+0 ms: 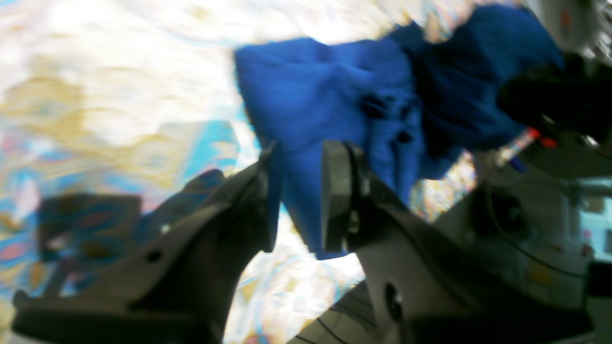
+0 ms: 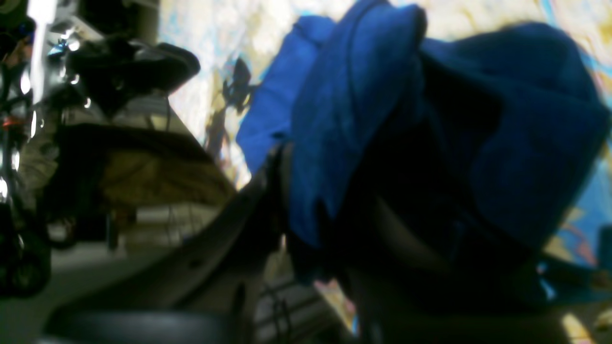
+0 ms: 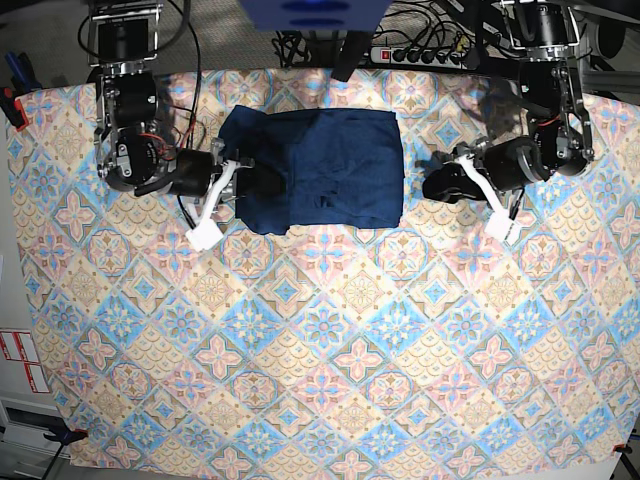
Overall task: Fold the T-shirt properly
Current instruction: 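Fold the strip end with the right gripper toward the left gripper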
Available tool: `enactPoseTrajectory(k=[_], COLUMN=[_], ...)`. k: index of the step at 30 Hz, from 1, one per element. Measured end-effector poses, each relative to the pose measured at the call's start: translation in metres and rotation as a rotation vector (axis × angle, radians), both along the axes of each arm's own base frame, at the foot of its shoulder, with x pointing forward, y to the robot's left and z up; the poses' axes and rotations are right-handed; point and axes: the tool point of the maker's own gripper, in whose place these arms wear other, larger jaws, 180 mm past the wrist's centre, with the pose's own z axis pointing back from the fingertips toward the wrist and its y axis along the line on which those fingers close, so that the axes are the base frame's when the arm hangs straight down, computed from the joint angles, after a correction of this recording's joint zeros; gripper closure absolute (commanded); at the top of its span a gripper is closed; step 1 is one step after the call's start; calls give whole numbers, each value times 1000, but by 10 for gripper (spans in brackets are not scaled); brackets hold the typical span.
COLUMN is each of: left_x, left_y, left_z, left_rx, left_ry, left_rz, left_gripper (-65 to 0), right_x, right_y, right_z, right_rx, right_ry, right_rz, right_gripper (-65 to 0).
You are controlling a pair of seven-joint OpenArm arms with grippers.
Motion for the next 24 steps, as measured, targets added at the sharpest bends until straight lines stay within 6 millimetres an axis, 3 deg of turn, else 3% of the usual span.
enactPoseTrajectory(k=[4,9,15,20,24], left_x=[-3,-7,-10,-13,-14], left_y=[2,4,11,8,12], left_z=[-1,-4,-13,-19,-22], left_rx=[-8,2,67,87,109], left_ry=[6,18,38,50,55], left_rz=[14,14,11,13,12], left_gripper=[-132,-132,-132,-132,-132], right_x=[-10,-7,-3,-3,-6], right_y=[23,29,69,73,89], right_z=[1,3,24,22,25], right_rx=[23,-9,5,-87,-132], right_ry=[8,-15,-83,-157,-264], right_rz=[57,119,288,431,573], right_gripper=[-1,-2,-2,-2,-2])
